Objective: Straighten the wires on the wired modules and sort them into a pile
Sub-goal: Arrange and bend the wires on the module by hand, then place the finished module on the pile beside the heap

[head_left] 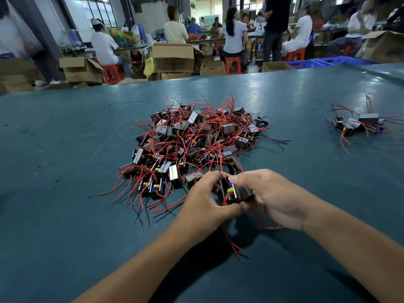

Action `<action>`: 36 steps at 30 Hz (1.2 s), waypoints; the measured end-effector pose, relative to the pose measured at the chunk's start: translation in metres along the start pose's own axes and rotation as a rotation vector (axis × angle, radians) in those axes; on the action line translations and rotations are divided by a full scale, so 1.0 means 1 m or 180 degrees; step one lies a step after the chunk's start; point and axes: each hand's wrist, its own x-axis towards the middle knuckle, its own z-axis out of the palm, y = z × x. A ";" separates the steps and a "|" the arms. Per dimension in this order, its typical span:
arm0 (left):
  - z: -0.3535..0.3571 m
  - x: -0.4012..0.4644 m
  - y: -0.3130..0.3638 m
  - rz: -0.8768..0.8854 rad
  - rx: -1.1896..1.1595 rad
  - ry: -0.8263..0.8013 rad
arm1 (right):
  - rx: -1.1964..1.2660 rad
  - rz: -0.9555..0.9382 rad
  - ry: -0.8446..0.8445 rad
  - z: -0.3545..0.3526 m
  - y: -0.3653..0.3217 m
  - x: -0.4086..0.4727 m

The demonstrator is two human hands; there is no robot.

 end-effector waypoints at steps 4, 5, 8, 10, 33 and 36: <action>0.001 -0.001 0.002 0.0276 0.0270 0.0129 | 0.0139 0.0114 0.0033 0.005 0.001 -0.001; 0.001 -0.001 0.002 0.0373 0.0341 0.0175 | 0.0106 0.0113 0.0066 0.005 0.001 0.000; 0.001 0.001 0.001 0.0482 0.0399 0.0244 | 0.0008 0.0132 0.0141 0.005 0.002 0.001; 0.003 0.002 -0.001 0.0376 0.0367 0.0139 | 0.0056 0.0109 0.0117 0.005 0.001 0.000; -0.004 -0.001 -0.014 0.0651 0.0824 -0.0198 | -0.2623 -0.1391 0.4141 -0.173 -0.092 0.046; -0.004 -0.001 -0.015 0.0807 0.0959 -0.0251 | -0.3181 -0.1332 0.3085 -0.133 -0.066 0.061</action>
